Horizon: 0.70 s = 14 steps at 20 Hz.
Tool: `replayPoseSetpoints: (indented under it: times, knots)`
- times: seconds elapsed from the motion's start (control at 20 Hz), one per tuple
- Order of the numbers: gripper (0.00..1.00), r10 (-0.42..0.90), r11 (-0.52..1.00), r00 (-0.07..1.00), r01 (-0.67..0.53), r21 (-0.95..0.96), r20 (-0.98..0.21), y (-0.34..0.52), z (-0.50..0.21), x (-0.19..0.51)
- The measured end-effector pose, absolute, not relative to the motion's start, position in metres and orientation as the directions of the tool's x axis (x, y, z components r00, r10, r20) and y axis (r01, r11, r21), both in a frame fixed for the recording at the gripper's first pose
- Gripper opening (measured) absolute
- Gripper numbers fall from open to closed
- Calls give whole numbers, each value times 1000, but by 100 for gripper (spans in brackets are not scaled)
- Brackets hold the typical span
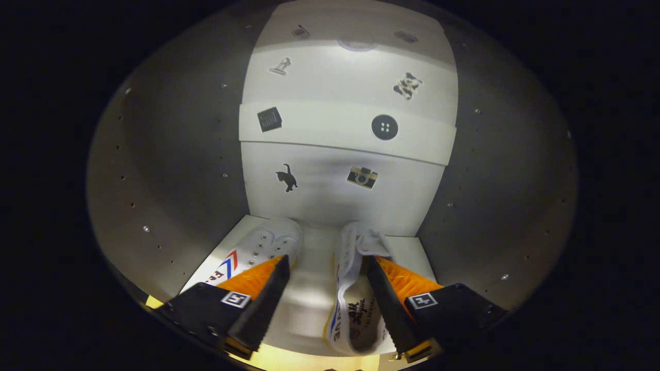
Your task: Open the shoe cabinet door, grab the shoes and put them into the shoe cabinet, then close the shoe cabinet door.
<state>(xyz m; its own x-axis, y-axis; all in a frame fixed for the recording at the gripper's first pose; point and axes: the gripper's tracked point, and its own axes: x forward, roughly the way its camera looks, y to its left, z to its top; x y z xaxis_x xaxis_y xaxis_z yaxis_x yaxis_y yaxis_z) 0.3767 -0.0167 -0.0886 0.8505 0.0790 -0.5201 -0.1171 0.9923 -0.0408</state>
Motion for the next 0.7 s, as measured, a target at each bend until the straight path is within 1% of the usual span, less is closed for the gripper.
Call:
replayPoseSetpoints:
  times: [0.1,0.35,0.7]
  knots:
    - [98,73,992,868,-113,-52,-492,-15,-77,358]
    - [98,83,995,909,-99,-19,-409,-14,-34,289]
    - [98,144,989,950,-129,73,-277,0,16,168]
